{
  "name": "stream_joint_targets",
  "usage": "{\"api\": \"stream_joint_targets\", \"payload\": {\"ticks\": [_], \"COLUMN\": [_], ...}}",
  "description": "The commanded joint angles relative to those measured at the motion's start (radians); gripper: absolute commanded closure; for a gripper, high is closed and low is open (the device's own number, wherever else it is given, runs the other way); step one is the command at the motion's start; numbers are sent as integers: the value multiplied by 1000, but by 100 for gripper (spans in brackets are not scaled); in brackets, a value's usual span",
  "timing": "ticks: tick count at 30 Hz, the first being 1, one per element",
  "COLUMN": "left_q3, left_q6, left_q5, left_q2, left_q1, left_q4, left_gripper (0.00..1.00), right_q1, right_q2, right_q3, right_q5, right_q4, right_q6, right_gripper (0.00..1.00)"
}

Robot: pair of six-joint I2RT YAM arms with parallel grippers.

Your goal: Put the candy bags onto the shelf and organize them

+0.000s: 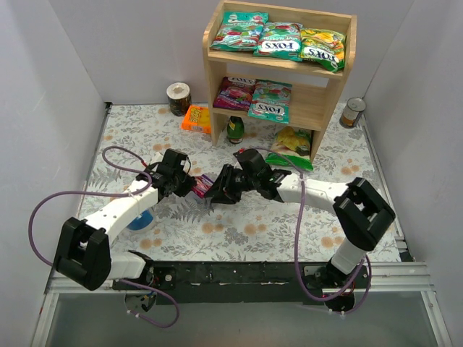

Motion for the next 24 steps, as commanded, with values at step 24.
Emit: {"api": "stream_joint_targets", "payload": {"ticks": [24], "left_q3": [620], "left_q6": [31], "left_q5": [-13], "left_q2": [164], "left_q1": [-231], "left_q4": [139], "left_gripper": [100], "right_q1": [-381], "right_q2": [-937], "right_q3": [-110], "right_q5": [648], "right_q4": [-881], "right_q6": [-579], "right_gripper": [9]}}
